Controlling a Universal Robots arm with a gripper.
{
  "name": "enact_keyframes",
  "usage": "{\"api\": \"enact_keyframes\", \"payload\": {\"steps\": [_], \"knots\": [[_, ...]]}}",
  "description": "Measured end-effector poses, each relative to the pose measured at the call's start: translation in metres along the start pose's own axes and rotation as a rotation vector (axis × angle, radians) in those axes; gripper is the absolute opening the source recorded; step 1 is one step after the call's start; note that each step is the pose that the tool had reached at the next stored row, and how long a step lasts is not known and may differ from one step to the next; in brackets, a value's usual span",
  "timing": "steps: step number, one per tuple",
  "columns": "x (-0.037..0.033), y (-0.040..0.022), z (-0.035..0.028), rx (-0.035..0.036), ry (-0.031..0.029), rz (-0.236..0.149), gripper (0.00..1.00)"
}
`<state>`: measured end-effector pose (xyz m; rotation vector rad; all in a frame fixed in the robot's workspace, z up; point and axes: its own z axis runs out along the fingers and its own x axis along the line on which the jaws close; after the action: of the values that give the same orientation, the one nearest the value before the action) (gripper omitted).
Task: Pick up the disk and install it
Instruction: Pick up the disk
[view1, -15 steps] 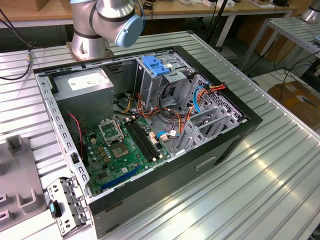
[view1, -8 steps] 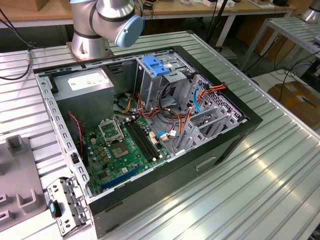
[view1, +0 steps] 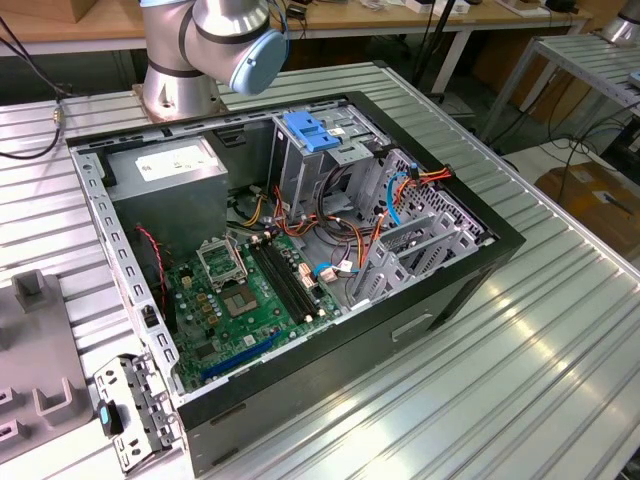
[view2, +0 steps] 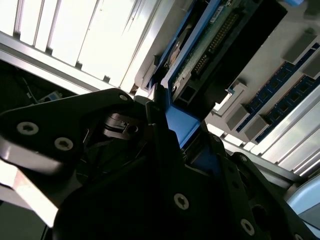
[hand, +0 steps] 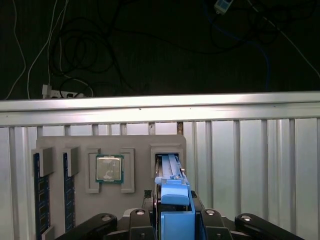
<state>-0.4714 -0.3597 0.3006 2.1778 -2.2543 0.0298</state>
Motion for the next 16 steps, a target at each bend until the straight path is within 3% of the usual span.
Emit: {"api": "enact_keyframes", "payload": {"steps": [16], "knots": [[0.0, 0.0, -0.0021, 0.0, 0.0, 0.0, 0.37]]}}
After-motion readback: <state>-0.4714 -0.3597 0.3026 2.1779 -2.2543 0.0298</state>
